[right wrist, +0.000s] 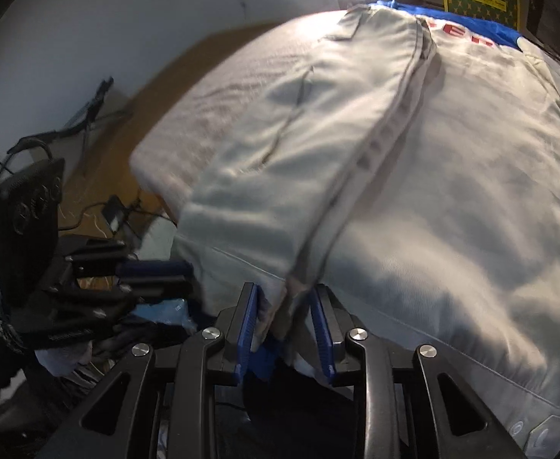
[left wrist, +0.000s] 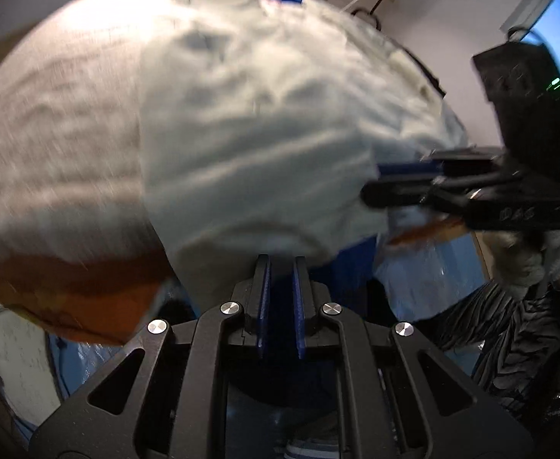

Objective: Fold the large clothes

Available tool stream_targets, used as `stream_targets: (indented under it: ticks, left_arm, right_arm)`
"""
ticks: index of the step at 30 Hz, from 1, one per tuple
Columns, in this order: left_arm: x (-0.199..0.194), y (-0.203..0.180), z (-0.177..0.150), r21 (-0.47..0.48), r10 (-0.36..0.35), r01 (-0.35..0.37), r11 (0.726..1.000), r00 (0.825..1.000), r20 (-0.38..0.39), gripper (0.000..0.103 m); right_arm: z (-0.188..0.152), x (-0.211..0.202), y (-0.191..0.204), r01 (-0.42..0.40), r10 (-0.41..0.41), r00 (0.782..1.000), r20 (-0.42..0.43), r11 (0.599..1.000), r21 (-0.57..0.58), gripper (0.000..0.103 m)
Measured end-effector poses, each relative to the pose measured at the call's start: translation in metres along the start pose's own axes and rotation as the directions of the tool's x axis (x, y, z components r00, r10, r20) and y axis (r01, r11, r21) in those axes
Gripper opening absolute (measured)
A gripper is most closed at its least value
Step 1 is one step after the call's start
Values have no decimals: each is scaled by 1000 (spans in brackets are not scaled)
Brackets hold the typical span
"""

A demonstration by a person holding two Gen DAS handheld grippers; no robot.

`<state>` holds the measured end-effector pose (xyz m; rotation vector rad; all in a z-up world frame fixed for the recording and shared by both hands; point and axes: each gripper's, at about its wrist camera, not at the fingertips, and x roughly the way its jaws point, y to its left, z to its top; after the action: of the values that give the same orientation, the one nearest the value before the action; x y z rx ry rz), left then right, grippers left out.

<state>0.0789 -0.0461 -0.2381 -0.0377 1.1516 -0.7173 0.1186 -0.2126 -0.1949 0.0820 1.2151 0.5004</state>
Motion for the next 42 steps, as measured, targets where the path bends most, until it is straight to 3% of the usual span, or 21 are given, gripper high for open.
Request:
stream_targets:
  ticks: [3, 9, 12, 14, 15, 17, 18, 19, 22, 30, 33, 37, 42]
  left_arm:
    - [2, -10, -8, 42, 21, -20, 999, 1000, -12, 8]
    - [-43, -38, -6, 94, -16, 7, 996, 994, 105, 8]
    - [-61, -52, 8, 105, -30, 12, 994, 985, 170, 8]
    - [-67, -59, 22, 107, -40, 19, 994, 978, 202, 8]
    - [-70, -65, 29, 106, -48, 26, 994, 975, 218, 8]
    - [-71, -74, 42, 108, -64, 39, 993, 970, 236, 19]
    - [-70, -79, 49, 109, -79, 54, 993, 968, 240, 31]
    - [-70, -81, 53, 108, -93, 69, 992, 967, 239, 36]
    - [-62, -97, 70, 107, -130, 109, 988, 967, 218, 36]
    - [-32, -151, 115, 174, -162, 133, 976, 973, 167, 36]
    - [-18, -162, 128, 170, -169, 143, 975, 974, 148, 36]
    - [1, -166, 143, 131, -191, 175, 976, 974, 122, 36]
    - [16, -159, 149, 100, -186, 175, 979, 976, 111, 36]
  right_arm:
    - [-1, -2, -3, -4, 4, 1000, -4, 1000, 2, 27]
    - [-6, -43, -8, -20, 19, 995, 99, 1000, 10, 33]
    - [-14, -73, -20, 23, -30, 983, 180, 999, 40, 40]
    - [-23, -95, -34, 52, -69, 969, 239, 996, 75, 53]
    - [-27, -104, -42, 68, -92, 959, 267, 993, 100, 54]
    - [-36, -121, -59, 89, -131, 943, 305, 985, 147, 55]
    - [-40, -129, -66, 100, -150, 937, 315, 981, 168, 55]
    - [-45, -137, -76, 114, -173, 930, 325, 974, 195, 56]
    - [-60, -159, -103, 147, -239, 906, 349, 951, 270, 64]
    - [-110, -219, -188, 185, -392, 841, 374, 857, 481, 70]
    - [-128, -233, -212, 186, -426, 830, 360, 820, 542, 71]
    - [-154, -246, -256, 121, -433, 837, 336, 744, 657, 71]
    - [-170, -230, -306, 38, -403, 872, 279, 623, 781, 73]
